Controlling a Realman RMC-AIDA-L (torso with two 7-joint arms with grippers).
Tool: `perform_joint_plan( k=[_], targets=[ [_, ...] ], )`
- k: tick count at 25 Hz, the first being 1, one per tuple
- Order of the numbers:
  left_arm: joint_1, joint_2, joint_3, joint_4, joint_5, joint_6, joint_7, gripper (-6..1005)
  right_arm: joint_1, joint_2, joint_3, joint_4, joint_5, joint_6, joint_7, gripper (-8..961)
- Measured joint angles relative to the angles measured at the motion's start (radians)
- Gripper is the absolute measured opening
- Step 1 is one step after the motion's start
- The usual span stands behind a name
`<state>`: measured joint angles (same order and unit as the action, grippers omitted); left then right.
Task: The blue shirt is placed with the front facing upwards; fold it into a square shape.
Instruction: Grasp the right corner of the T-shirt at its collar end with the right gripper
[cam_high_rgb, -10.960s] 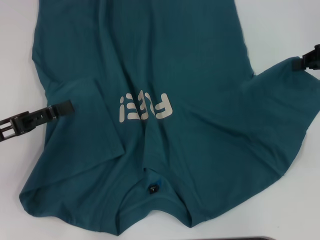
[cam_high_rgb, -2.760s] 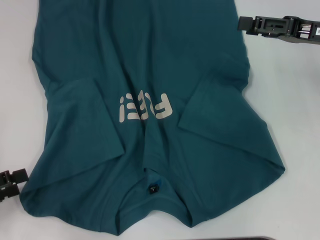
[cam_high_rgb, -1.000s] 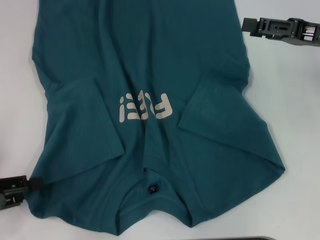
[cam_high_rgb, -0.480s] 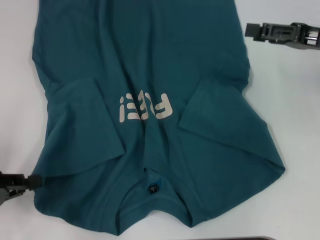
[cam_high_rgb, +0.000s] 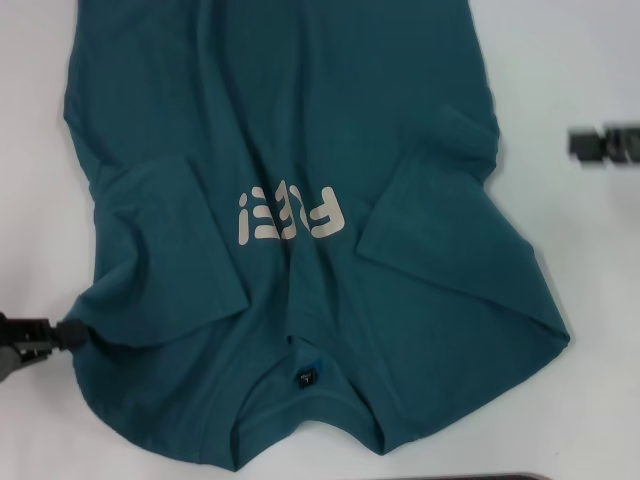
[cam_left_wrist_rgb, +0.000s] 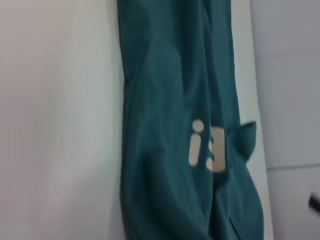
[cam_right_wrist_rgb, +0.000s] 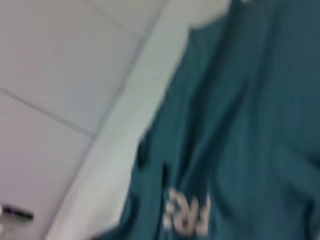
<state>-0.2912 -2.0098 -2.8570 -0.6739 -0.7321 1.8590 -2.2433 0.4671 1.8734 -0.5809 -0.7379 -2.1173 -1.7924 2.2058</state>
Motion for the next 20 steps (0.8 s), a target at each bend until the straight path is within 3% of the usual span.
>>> perform_joint_plan(
  k=[3,10,20],
  targets=[
    [-0.003,0.000,-0.018,0.004,-0.001,-0.030,-0.001,33,-0.003,-0.022,0.008,0.000,-0.078,-0.065,0.028,649],
    [-0.020,-0.006,-0.019,0.009,-0.002,-0.080,-0.003,35,-0.005,-0.024,0.012,0.000,-0.178,-0.118,0.060,639],
    [-0.042,-0.013,-0.017,0.010,-0.002,-0.113,-0.004,37,-0.012,0.006,0.011,0.059,-0.256,-0.038,0.115,625]
  ],
)
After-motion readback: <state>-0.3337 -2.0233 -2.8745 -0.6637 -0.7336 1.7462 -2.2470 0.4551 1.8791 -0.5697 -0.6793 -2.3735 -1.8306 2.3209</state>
